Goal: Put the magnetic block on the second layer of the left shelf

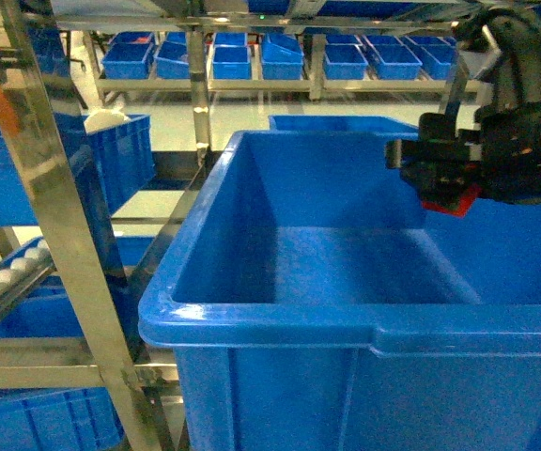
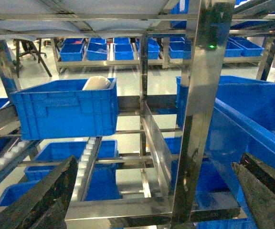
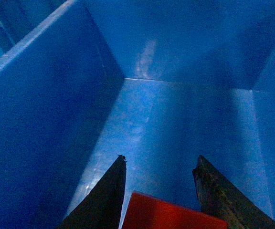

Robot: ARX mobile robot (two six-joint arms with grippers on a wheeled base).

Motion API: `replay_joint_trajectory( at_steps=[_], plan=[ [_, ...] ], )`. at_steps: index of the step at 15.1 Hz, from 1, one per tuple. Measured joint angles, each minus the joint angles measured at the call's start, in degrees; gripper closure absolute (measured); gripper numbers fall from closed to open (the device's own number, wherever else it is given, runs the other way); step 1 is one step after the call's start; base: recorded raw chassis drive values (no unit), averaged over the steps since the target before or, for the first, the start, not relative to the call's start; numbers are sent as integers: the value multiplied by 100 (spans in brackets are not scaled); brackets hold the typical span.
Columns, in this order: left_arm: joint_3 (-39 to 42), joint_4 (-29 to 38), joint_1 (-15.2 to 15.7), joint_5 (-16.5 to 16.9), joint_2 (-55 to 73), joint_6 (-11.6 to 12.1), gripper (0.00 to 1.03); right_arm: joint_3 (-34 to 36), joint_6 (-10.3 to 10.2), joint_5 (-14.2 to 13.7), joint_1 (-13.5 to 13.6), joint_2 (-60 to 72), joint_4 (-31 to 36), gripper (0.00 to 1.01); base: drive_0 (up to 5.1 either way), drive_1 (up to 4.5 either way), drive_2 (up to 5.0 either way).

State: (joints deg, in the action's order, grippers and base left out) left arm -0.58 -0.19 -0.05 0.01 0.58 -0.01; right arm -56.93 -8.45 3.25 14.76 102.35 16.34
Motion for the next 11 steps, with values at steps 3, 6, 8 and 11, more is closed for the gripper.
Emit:
replay_joint_trajectory(
  at_steps=[3,6,8,11],
  plan=[
    [0,0,0,-4,0,0,5,332,671,-396,63,317,837,37,0,0,0],
    [0,0,0,-4,0,0,5,2859,667,-662,-330,-2785,1539,4,0,0,0],
    [0,0,0,-2,0,0,5,3418,629,-953,-688,-4336,566,3,0,0,0],
    [0,0,0,-2,0,0,5,3084,236,-1012,-953,-5097,-129,3,0,0,0]
  ],
)
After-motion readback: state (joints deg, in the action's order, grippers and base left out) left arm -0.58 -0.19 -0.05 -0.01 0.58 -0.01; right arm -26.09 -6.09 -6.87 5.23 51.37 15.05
